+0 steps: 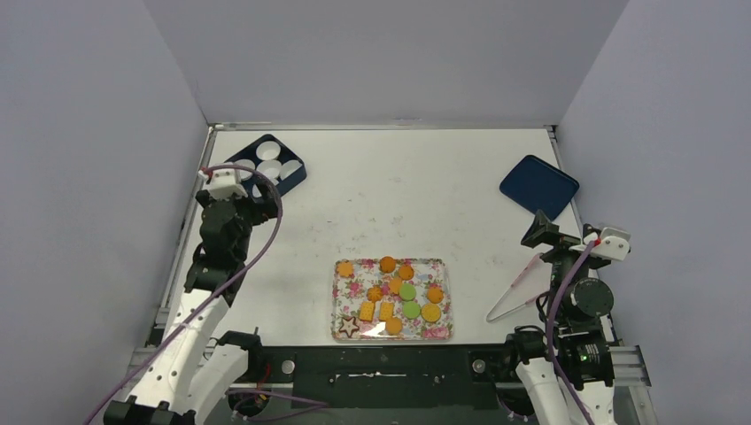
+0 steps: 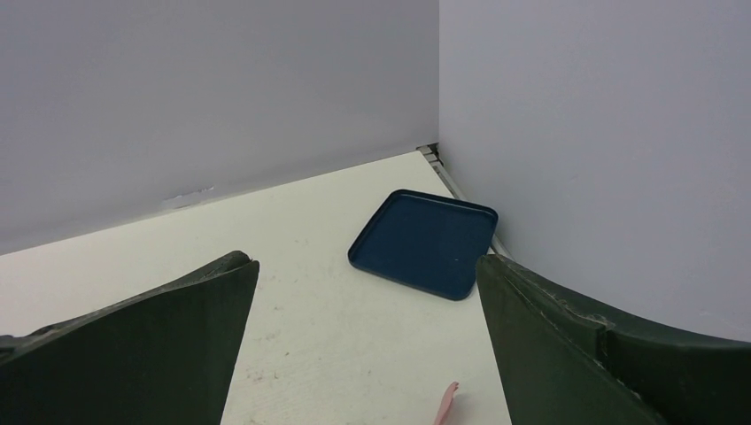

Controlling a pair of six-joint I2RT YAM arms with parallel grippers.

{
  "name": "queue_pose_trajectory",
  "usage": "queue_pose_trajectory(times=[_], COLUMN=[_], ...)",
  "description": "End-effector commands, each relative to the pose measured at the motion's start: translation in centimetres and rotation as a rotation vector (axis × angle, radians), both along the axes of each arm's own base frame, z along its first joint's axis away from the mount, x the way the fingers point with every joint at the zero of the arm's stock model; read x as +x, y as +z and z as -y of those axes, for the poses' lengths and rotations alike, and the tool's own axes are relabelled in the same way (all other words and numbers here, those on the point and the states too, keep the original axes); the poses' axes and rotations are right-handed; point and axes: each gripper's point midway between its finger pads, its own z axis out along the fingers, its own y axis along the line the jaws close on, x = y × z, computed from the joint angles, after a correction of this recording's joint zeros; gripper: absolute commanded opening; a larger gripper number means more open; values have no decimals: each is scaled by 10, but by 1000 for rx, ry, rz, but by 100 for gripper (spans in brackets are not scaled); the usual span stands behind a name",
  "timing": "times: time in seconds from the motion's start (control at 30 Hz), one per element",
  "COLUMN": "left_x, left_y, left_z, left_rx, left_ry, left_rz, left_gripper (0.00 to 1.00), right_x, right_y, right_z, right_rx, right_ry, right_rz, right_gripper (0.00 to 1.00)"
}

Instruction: Pack the cookies

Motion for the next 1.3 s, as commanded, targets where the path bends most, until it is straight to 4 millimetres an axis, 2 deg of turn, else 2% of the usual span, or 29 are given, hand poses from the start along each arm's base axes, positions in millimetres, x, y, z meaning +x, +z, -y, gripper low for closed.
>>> queue_pose_trajectory(times=[0.0,0.37,0.43,0.57,0.73,0.9,1.0,1.27], left_x=[22,96,109,134,157,176,177,179], left_y=[15,-29,-45,-61,-90,-115,-129,-149], left_z=[4,-6,-5,-1,11,11,17,30], left_rx=[-21,-18,-6,49,25,50,59,41], left_ry=[-45,-90,-146,-221,-299,-300,-318,-372], left_rz=[-24,-305,-372,-486,-566,-618,-653,-678], left_gripper=[97,97,97,94,93,93,93,93], right_x=[-5,-12,-12,-12,-10,-6,-5,0], right_y=[14,21,21,20,18,16,16,13], right_z=[-3,-7,-6,-8,-9,-10,-10,-12], right_rx=[-9,-2,5,8,1,-4,-14,-18], right_ry=[25,48,43,52,54,58,60,66], right_rz=[73,121,126,126,111,91,90,68], right_gripper=[100,100,100,100,100,100,100,100])
